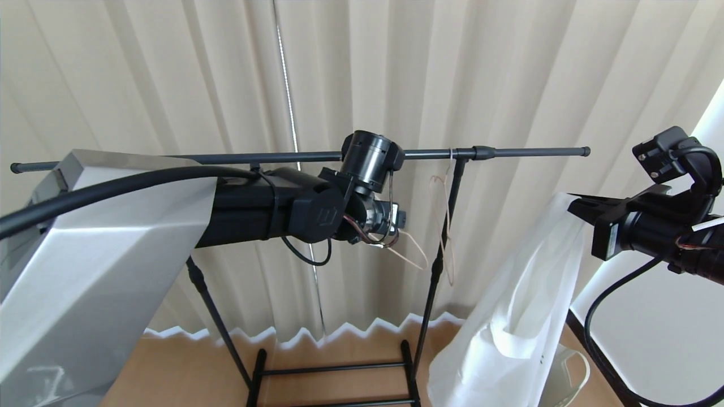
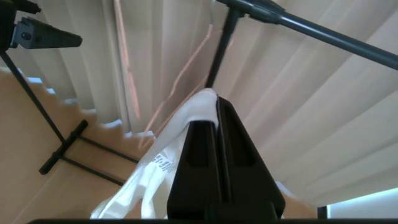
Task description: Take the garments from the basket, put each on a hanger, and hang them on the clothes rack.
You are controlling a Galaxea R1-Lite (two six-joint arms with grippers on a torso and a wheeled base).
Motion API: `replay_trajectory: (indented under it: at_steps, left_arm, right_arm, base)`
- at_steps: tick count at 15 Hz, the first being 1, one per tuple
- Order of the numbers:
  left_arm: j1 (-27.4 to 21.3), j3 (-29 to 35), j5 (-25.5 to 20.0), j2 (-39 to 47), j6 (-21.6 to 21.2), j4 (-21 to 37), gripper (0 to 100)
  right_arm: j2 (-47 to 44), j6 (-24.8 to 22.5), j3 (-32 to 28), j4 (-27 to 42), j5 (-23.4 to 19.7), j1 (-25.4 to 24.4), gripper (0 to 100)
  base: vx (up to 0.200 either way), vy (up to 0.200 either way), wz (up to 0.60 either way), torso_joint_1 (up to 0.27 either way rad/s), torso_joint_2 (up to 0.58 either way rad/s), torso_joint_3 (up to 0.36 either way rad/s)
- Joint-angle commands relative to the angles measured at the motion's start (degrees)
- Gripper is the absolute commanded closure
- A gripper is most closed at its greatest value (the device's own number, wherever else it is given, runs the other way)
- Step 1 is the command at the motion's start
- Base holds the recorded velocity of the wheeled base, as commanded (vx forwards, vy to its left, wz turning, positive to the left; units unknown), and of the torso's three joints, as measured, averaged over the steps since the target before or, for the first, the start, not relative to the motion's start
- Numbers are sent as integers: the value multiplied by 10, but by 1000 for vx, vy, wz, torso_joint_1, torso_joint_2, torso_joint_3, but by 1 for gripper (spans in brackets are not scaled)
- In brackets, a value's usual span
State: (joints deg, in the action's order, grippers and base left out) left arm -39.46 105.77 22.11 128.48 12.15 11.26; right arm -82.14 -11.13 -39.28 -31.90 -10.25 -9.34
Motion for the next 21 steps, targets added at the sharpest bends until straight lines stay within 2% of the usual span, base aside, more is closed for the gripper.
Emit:
replay_trajectory:
  at_steps: [1, 14, 21]
  left_arm:
    - [6, 1, 2, 3, 2, 0, 0]
    - [45, 88, 3, 107, 3, 0, 0]
    - [44, 88, 1, 135, 2, -34, 0]
  right_arm:
    - [-1, 0, 1, 0, 0, -1, 100]
    - [-23, 0, 3, -1, 2, 0, 100]
    - [-23, 0, 3, -1, 2, -1, 100]
  base:
    - [0, 0, 0, 0, 0, 0]
    - [0, 0, 0, 0, 0, 0]
    - [0, 0, 0, 0, 0, 0]
